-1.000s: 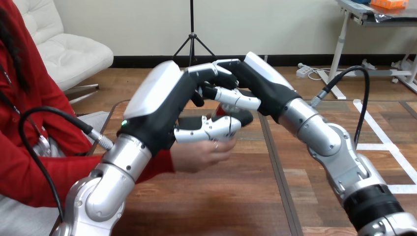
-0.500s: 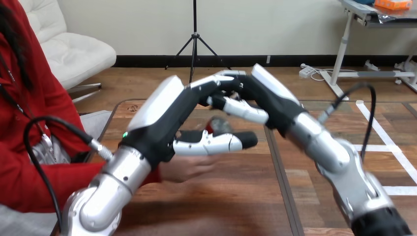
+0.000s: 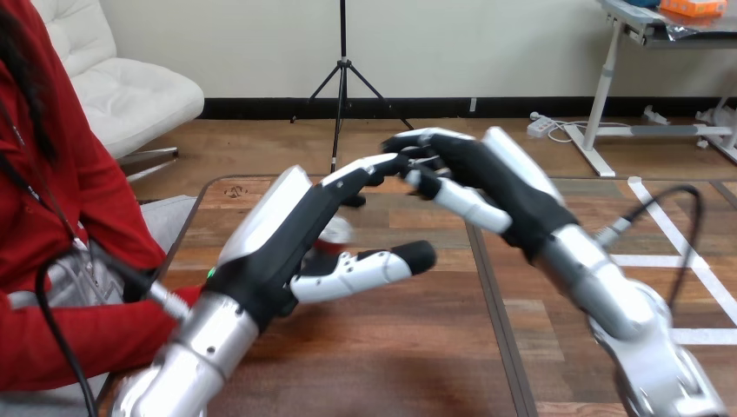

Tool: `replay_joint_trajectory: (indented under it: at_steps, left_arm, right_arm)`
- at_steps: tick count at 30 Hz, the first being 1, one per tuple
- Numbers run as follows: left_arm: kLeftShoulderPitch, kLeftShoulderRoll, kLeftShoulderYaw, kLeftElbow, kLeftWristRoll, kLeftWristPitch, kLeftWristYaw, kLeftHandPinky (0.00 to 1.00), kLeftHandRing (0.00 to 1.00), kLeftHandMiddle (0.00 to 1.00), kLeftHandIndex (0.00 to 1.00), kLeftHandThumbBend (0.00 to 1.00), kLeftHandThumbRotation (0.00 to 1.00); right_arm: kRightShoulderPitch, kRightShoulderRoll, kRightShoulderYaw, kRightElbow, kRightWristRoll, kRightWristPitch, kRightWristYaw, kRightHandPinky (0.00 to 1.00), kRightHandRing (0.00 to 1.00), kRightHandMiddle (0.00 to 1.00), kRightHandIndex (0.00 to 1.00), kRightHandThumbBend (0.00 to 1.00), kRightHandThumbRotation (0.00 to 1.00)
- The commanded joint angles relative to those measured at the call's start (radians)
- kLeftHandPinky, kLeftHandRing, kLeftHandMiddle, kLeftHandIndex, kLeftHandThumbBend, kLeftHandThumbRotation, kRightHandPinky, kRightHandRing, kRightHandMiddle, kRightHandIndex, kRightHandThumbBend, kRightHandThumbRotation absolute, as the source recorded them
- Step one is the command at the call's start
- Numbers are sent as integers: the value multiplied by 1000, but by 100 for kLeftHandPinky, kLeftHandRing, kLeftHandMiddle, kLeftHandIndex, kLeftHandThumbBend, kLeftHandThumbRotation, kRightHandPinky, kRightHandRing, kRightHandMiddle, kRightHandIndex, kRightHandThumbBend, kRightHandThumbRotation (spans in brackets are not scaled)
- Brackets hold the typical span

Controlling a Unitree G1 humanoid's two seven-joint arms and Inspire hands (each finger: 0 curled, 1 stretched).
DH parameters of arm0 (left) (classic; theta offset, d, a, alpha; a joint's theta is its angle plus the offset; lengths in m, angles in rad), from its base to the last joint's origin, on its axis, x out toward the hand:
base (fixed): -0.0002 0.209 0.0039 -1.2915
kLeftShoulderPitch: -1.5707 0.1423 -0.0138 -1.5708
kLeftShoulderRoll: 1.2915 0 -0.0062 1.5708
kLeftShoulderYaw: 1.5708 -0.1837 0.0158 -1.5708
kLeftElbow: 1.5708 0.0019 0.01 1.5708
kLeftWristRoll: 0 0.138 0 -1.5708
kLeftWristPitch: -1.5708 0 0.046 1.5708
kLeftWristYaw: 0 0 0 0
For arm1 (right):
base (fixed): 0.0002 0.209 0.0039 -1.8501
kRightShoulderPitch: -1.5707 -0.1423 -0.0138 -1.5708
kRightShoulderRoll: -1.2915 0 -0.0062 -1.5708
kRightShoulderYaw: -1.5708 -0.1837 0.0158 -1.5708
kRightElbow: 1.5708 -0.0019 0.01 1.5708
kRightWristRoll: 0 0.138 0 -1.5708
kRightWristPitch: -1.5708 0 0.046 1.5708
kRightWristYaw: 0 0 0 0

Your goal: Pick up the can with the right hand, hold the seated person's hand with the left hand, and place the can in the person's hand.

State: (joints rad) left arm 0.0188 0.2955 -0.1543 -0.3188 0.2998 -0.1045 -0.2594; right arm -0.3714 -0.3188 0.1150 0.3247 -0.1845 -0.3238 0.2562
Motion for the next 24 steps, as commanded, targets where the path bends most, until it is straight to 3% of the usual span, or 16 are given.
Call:
replay_joint_trajectory:
  at_steps: [1, 14, 24]
  left_arm:
    - [7, -38, 33, 17, -63, -63, 47, 70, 86, 87, 84, 75, 93]
    - [86, -69, 60, 75, -167, -197, 89, 65, 77, 79, 77, 67, 96]
    - [150, -66, 88, 104, -162, -300, 123, 53, 67, 71, 68, 60, 97]
  right_arm:
    - [50, -8, -51, -135, 41, -41, -24, 65, 78, 78, 78, 94, 100]
    - [287, 38, -85, -274, 141, -141, -39, 68, 78, 80, 79, 93, 100]
    - [461, 70, -81, -303, 247, -240, -9, 70, 78, 81, 81, 92, 100]
